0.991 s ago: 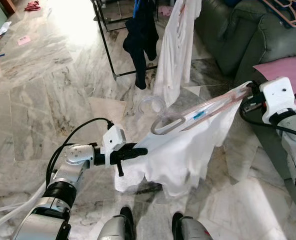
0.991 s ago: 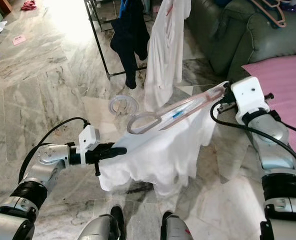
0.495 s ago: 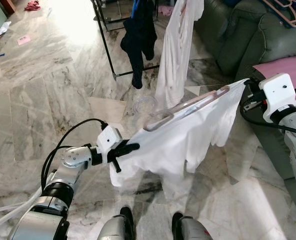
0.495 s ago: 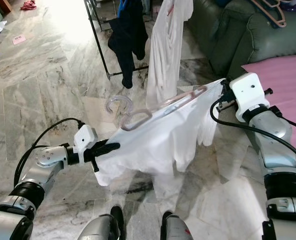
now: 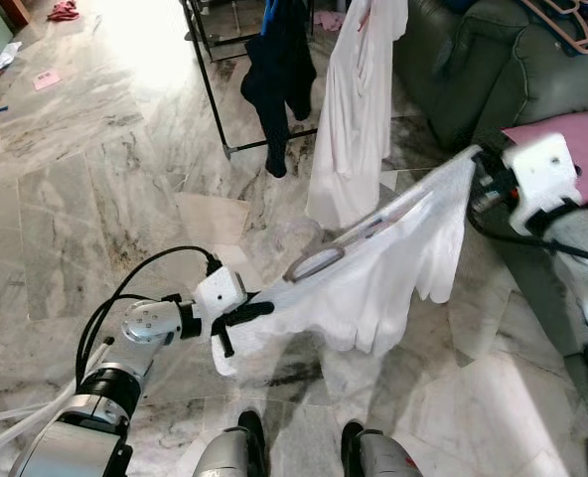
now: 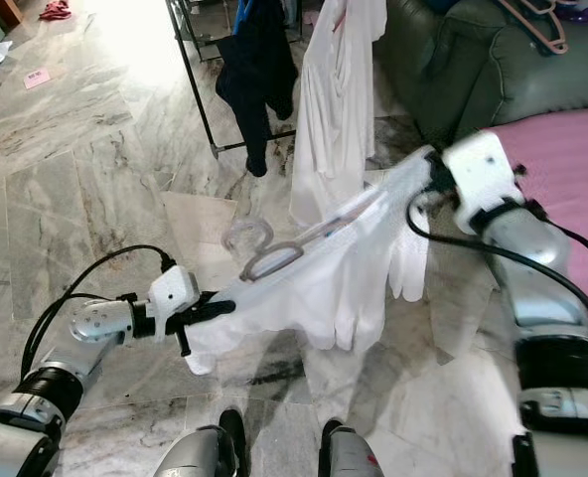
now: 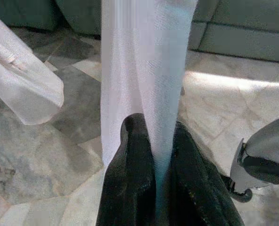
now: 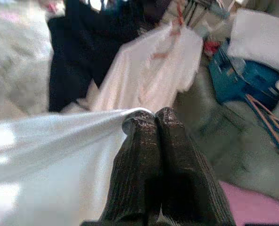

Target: Hang hanger

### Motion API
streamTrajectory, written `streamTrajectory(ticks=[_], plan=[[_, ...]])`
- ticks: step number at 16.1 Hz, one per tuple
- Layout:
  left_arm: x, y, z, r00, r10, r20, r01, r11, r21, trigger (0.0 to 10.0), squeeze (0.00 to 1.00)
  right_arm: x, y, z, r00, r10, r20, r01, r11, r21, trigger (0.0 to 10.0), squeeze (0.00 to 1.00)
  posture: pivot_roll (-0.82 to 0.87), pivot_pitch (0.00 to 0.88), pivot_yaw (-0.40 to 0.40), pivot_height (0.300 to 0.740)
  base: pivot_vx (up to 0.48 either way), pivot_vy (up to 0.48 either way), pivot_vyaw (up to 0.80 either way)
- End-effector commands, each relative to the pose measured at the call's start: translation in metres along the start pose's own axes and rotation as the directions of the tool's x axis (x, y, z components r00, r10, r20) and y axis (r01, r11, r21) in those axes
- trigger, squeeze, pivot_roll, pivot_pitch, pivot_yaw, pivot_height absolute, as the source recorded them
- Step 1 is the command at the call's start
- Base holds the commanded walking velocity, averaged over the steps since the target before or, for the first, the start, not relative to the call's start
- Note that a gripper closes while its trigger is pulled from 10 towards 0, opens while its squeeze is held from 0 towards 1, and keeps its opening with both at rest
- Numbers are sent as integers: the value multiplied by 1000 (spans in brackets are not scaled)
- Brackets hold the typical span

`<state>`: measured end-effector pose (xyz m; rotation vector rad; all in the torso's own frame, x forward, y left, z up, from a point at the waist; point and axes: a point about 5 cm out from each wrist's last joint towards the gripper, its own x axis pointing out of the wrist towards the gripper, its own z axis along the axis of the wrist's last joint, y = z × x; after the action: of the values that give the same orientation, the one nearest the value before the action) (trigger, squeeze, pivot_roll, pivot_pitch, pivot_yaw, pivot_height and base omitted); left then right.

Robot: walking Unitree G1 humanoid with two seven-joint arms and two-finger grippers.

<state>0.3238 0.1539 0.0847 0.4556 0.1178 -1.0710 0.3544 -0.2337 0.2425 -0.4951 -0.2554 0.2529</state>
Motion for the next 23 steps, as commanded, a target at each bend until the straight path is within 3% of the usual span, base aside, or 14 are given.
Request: streamTrajectory(ticks=[1,4,7,10,13,17,19,20,21,22,23], plan=[[-3,-8,-11,999,-26,-48,25,999,-19,0,0,3,-6,19,997,-24,76,23,1000,13,0,0,-68,278,59,740,0,0,0],[12,-10,-1,1000,-17,0,17,1000,-18,118,0,10,27,29,989,70,131,-84,991,103,0,0,-61,275,61,740,0,0,0],[21,-11,6,999,-14,31,14,1000,-15,1294,0,7,54,32,973,179,143,-201,967,157,0,0,-59,272,65,740,0,0,0],[31,-9,16,997,17,69,-16,1000,-24,2431,0,-2,87,30,923,362,131,-382,902,200,0,0,-60,268,69,740,0,0,0],[36,-11,20,997,12,82,-11,1000,-18,2784,0,-8,104,33,885,444,141,-466,855,229,0,0,-63,266,70,740,0,0,0],[42,-11,24,996,15,91,-13,1000,-19,2745,0,-18,135,41,802,571,173,-597,757,266,0,0,-61,262,74,740,0,0,0],[43,-12,25,995,13,95,-12,1000,-17,2784,0,-21,143,42,777,604,177,-628,729,272,0,0,-58,261,75,740,0,0,0],[43,-12,26,995,13,97,-12,1000,-17,2824,0,-22,146,40,771,618,151,-635,733,242,0,0,-58,261,76,740,0,0,0],[44,-12,26,995,14,98,-12,1000,-16,2863,0,-22,143,32,785,612,93,-617,760,204,8118,0,-59,260,76,740,0,0,0],[43,-11,26,995,15,97,-13,1000,-15,2941,0,-19,135,28,821,567,71,-570,804,169,10000,478,-58,261,77,740,0,0,0],[43,-11,26,995,15,98,-14,1000,-13,2941,0,-16,122,24,865,499,50,-500,851,162,10000,1000,-57,260,76,740,0,0,0]])
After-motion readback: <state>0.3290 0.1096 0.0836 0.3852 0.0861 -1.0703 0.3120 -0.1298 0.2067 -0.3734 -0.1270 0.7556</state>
